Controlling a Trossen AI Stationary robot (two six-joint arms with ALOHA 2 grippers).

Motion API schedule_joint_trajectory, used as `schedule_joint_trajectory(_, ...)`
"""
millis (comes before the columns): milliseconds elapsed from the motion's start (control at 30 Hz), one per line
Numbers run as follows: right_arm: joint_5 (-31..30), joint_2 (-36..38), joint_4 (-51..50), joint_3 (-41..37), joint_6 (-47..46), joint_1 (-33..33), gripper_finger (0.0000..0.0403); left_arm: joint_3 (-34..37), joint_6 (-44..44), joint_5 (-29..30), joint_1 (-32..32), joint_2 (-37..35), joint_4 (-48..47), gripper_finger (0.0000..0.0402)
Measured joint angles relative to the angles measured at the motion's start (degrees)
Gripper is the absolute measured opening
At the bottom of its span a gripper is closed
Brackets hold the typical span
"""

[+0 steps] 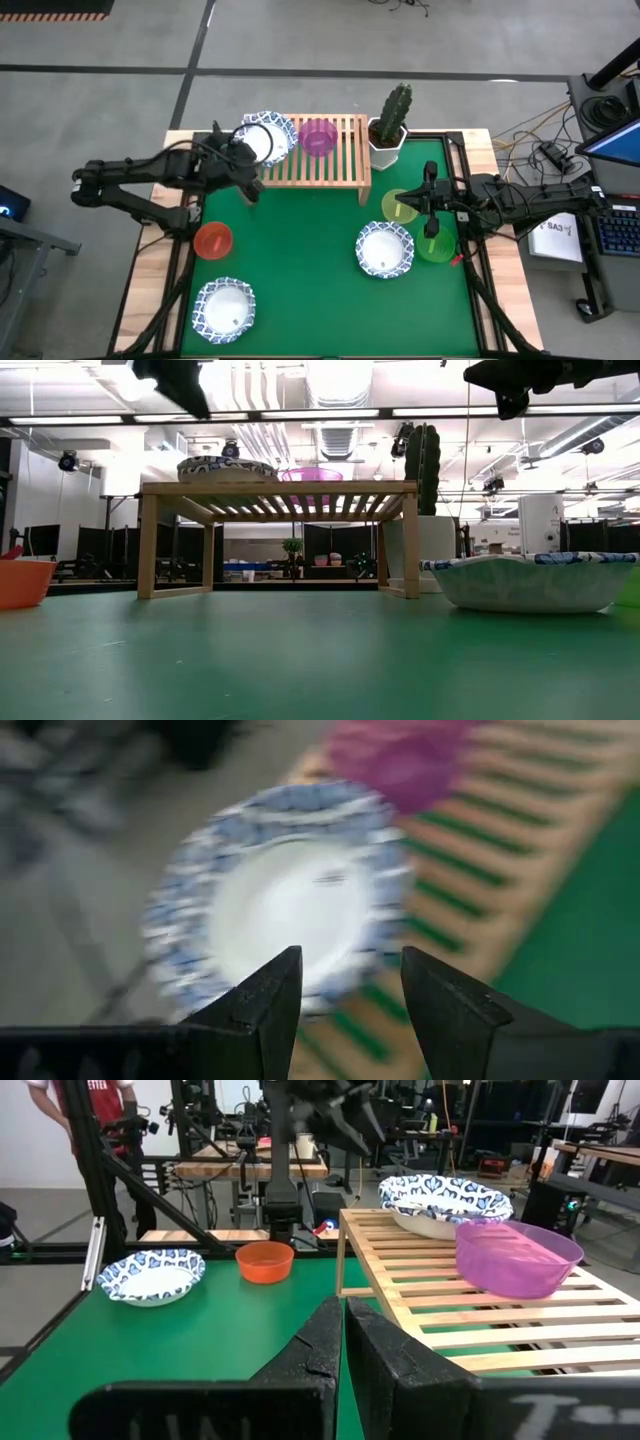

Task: Place and stack bowls onto a shelf
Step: Stack the yellow bowl on top of the violet bowl on the shelf

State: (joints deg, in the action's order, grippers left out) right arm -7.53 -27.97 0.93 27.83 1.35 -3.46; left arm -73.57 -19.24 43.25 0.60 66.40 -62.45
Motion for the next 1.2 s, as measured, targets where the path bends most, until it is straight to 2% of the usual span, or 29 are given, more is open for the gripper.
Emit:
schedule_joint_trajectory(67,0.0,0.0,0.0,0.0,0.0,0.0,0.0009,2.2,-0.6,2.7,0.0,-0.3,0.1,0.0155)
schedule_joint_trajectory(167,0.0,0.0,-0.1,0.0,-0.4,0.0,0.0009,5.0,0.0,2.8,0.0,-0.4,0.5,0.0155)
schedule_joint_trajectory(267,0.0,-0.7,-0.4,0.0,-1.9,0.0,0.0009,7.1,2.0,5.4,0.3,-0.5,0.9,0.0155)
schedule_joint_trajectory(400,0.7,-2.9,-0.3,0.0,-5.1,0.0,0.0009,7.8,4.4,4.5,-0.3,-0.9,2.1,0.0155)
schedule_joint_trajectory(533,5.6,-7.8,6.4,0.0,-5.6,-1.7,0.0009,8.3,13.5,-3.6,-2.7,-3.2,10.3,0.0155)
schedule_joint_trajectory(633,6.1,-12.5,12.9,0.0,-4.8,-2.8,0.0009,11.0,22.8,-19.4,-5.0,-6.5,20.5,0.0155)
schedule_joint_trajectory(700,5.9,-15.4,12.9,1.2,-5.6,-2.8,0.0009,14.0,26.0,-30.6,-6.1,-9.0,27.4,0.0155)
schedule_joint_trajectory(767,4.2,-18.2,12.0,3.1,-7.3,-2.8,0.0009,17.1,26.1,-37.0,-7.1,-11.4,33.7,0.0155)
schedule_joint_trajectory(900,2.9,-22.8,6.5,8.6,-10.5,-2.8,0.0009,22.5,21.8,-38.0,-9.1,-15.2,40.2,0.0155)
schedule_joint_trajectory(1033,2.9,-26.1,-4.4,15.3,-13.7,-2.8,0.0009,28.1,16.3,-38.0,-10.4,-17.5,43.1,0.0155)
schedule_joint_trajectory(1200,3.0,-29.4,-15.8,22.0,-15.4,-2.8,0.0009,36.5,11.4,-38.0,-11.7,-18.0,54.2,0.0155)
